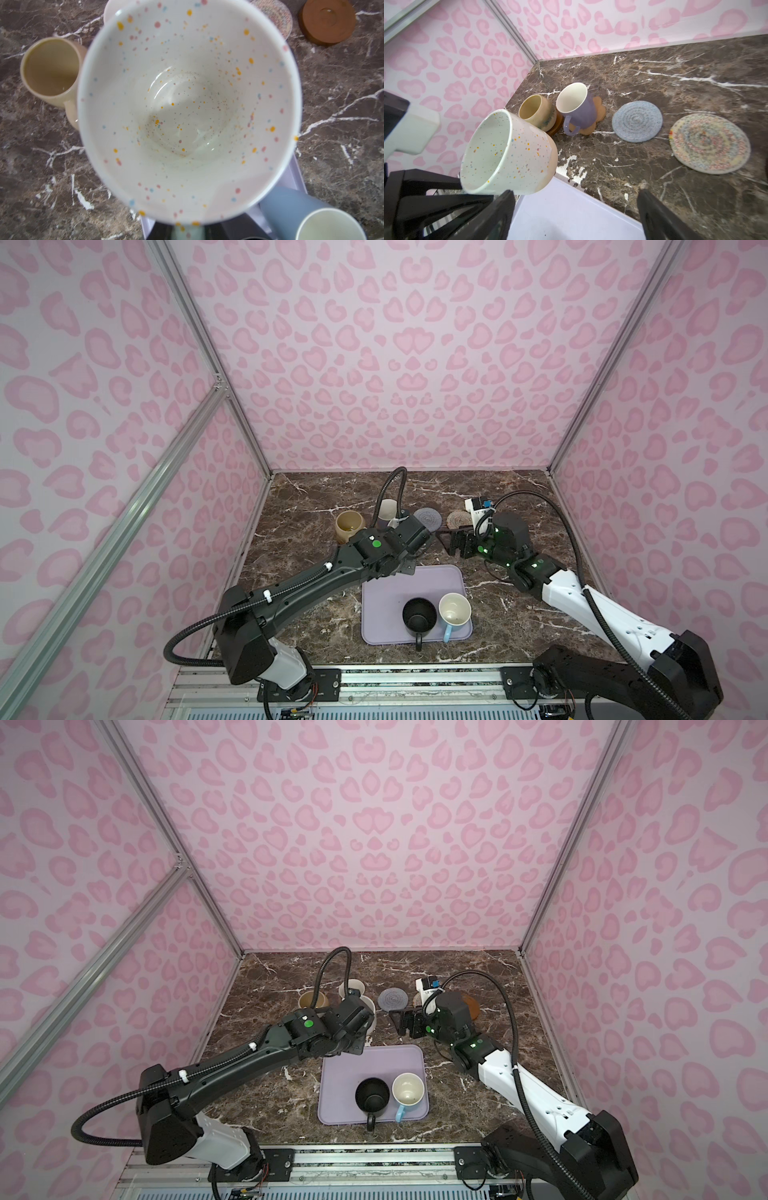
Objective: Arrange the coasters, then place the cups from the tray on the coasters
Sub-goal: 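Lift the white speckled mug with the left gripper toward the coasters, then lower the white speckled mug onto the blue knit coaster with the left gripper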
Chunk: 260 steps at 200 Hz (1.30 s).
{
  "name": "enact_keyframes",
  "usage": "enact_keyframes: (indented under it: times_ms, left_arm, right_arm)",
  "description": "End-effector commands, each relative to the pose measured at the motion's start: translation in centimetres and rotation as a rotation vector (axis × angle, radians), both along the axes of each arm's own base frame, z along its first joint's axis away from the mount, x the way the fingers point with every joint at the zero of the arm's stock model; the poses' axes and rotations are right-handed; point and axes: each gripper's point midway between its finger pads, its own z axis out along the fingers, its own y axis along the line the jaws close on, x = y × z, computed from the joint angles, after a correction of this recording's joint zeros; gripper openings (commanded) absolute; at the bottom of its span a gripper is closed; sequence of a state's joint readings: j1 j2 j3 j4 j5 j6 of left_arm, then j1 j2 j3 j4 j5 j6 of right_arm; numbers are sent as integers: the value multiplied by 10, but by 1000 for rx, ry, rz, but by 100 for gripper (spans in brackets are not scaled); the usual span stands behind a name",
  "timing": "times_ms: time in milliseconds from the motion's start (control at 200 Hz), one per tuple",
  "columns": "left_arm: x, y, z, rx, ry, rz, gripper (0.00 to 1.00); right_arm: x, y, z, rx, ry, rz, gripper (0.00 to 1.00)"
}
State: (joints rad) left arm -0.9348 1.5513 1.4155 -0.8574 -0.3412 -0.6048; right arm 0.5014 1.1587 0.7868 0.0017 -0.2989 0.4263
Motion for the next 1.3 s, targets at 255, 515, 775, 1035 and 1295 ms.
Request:
enact_keyframes:
  times_ms: [255, 515, 775, 1035, 1295]
  left_arm:
    - [81, -60, 3, -53, -27, -20, 4]
    - [116, -79, -23, -70, 18, -6, 3]
    - [144, -89, -52, -58, 57, 20, 4]
    - [161, -93, -73, -57, 79, 40, 3]
    - [175, -91, -91, -45, 92, 69, 3]
  right_arm:
    - [29, -48, -21, -26, 67, -143, 98]
    - [40, -55, -34, -47, 86, -139, 98]
    - [50, -56, -48, -64, 112, -128, 98]
    - [54, -56, -63, -81, 140, -125, 98]
    - [57, -56, -72, -93, 161, -124, 98]
